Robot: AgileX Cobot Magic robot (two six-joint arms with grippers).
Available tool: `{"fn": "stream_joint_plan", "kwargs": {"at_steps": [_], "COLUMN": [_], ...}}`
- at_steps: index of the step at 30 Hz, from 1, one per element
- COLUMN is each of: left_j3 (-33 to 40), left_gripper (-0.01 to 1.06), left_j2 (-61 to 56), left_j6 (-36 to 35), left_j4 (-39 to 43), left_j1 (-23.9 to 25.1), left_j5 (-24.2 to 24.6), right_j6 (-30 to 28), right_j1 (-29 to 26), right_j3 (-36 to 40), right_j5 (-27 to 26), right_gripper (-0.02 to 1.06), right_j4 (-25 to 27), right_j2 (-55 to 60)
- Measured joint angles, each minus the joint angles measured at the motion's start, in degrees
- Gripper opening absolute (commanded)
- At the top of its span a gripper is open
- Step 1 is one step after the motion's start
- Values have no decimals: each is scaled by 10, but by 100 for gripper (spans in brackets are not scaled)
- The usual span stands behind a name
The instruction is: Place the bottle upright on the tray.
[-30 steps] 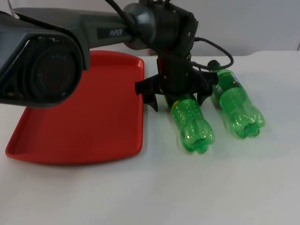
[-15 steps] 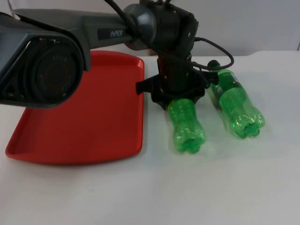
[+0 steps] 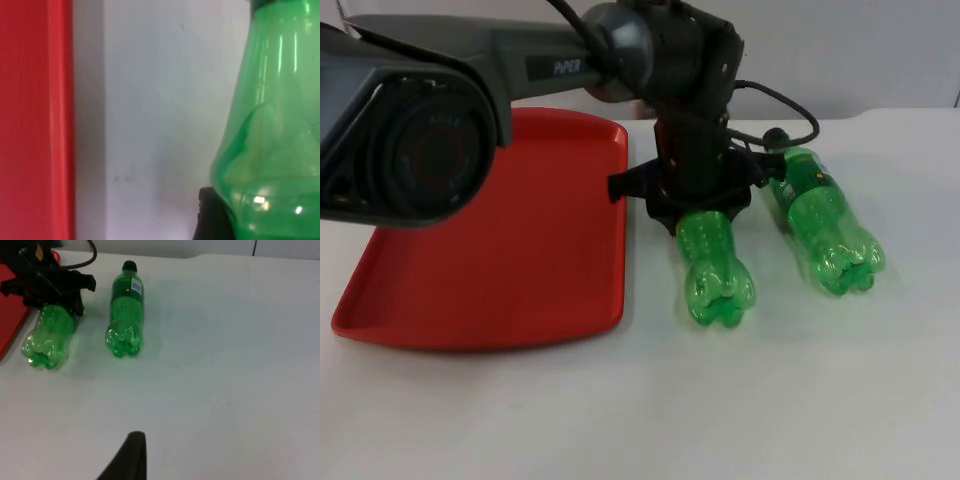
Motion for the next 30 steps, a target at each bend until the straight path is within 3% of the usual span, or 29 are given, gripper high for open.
{"fn": "stream_joint_plan", "kwargs": {"at_steps": [7,10,13,30], "left_j3": [0,0,0,0], "left_gripper": [0,0,0,0], "left_j2": [-59,-127,-164,-347], "left_j6": [-11,-37,-42,49], "left_j4": [69,173,206,264], "left_j1": [-3,-18,-23,2], "left_j5": [9,12,12,10], "right_j6": [0,0,0,0], "right_j1": [0,0,0,0], "right_j3": [0,0,0,0], "right_j5": [0,0,0,0], "right_gripper": [105,105,105,105], "right_j4": [0,0,0,0], "right_j2": [0,0,0,0]}}
